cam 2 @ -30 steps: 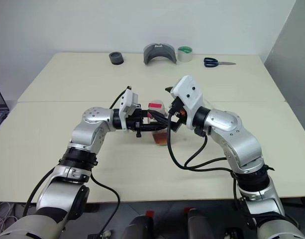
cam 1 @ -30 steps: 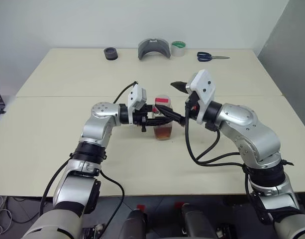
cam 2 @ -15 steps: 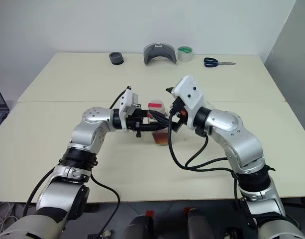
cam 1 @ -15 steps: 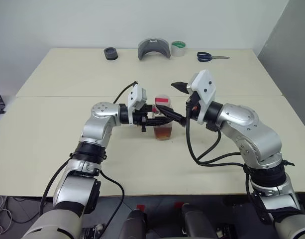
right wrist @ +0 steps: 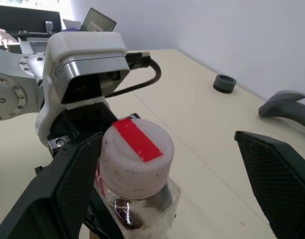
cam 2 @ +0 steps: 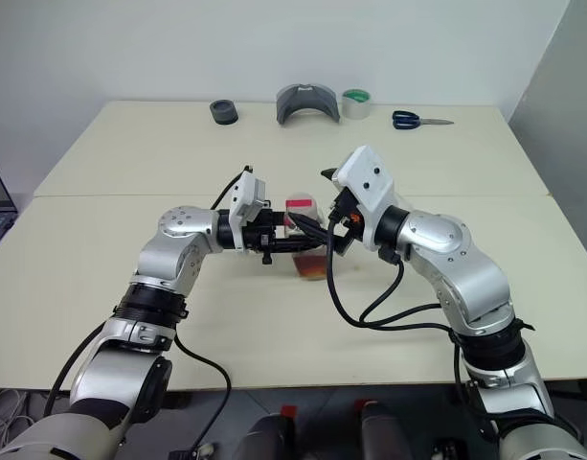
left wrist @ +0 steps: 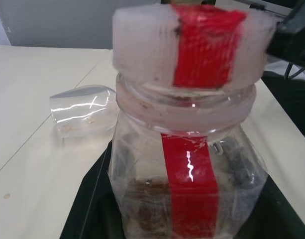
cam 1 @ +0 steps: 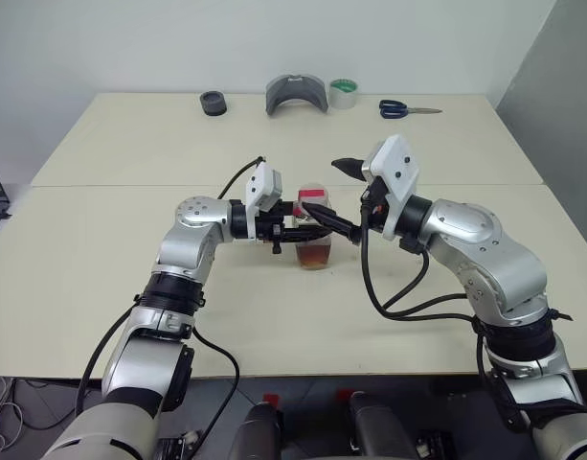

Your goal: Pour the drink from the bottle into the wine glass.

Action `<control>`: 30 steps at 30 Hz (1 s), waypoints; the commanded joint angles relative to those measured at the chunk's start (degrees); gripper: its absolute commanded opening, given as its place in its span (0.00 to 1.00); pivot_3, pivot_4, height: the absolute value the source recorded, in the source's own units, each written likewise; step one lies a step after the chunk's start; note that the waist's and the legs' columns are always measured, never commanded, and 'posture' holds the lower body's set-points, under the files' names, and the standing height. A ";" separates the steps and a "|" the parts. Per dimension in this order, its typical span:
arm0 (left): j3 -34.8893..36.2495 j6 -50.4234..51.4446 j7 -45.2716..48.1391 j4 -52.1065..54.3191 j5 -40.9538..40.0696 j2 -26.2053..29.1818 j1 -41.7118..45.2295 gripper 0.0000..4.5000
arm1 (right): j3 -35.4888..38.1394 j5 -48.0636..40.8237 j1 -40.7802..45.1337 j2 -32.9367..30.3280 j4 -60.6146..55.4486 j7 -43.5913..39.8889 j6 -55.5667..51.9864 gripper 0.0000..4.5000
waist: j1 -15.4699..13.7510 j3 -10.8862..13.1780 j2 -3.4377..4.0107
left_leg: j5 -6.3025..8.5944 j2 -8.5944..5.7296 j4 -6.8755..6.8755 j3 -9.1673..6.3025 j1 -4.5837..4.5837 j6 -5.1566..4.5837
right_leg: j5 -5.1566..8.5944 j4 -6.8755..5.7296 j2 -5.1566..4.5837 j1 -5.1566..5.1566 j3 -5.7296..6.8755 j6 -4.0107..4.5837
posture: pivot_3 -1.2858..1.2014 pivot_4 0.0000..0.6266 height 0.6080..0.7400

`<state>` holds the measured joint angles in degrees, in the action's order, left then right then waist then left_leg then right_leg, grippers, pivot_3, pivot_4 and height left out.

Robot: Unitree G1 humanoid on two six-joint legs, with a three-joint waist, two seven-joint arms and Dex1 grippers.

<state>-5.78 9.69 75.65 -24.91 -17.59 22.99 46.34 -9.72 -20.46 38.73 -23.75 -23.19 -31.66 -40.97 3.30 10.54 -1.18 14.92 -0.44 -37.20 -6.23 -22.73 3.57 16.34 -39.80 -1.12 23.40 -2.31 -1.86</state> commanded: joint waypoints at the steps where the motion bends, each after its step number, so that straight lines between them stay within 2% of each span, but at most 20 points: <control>1: 1.16 -1.05 0.10 0.92 -0.73 0.32 1.79 0.40 | 1.71 -1.22 -0.16 -0.17 -2.62 -0.52 -0.09 1.00 | 0.00 0.00 0.00 | 0.00 0.00 0.00 0.00 0.00 0.00 | 0.00 0.00 0.00 0.00 0.00 0.00 | 0.52 0.24 1.00; 10: 1.20 -1.09 -0.17 1.01 -0.72 0.26 1.68 0.40 | 3.49 -7.67 0.13 1.52 -5.03 -0.66 -5.16 1.00 | -0.01 0.00 0.00 | 0.00 0.00 0.00 -0.01 -0.01 0.00 | 0.00 0.00 -0.01 0.00 0.01 0.00 | 0.52 0.24 1.00; 28: 0.98 -1.49 -0.13 1.46 -0.69 0.03 1.14 0.40 | 0.63 -5.59 2.33 2.58 -0.88 0.67 -6.53 1.00 | 0.01 0.00 0.00 | 0.00 0.00 0.00 0.00 0.00 -0.01 | 0.00 0.00 0.00 0.00 0.00 0.00 | 0.52 0.24 1.00; 30: 0.95 -1.52 -0.15 1.56 -0.69 -0.02 1.00 0.40 | 0.79 -5.60 2.58 2.84 -0.62 0.72 -6.43 0.92 | 0.01 0.00 0.00 | 0.00 0.00 0.00 -0.01 0.00 0.00 | 0.00 0.00 0.01 0.00 0.00 0.00 | 0.52 0.24 1.00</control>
<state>-5.78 9.50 75.57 -25.03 -17.58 22.88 46.33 -9.52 -25.98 39.81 -21.25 -23.03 -30.98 -48.12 3.31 10.53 -1.18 14.92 -0.43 -37.20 -6.23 -22.73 3.57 16.34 -39.80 -1.11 23.40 -2.30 -1.86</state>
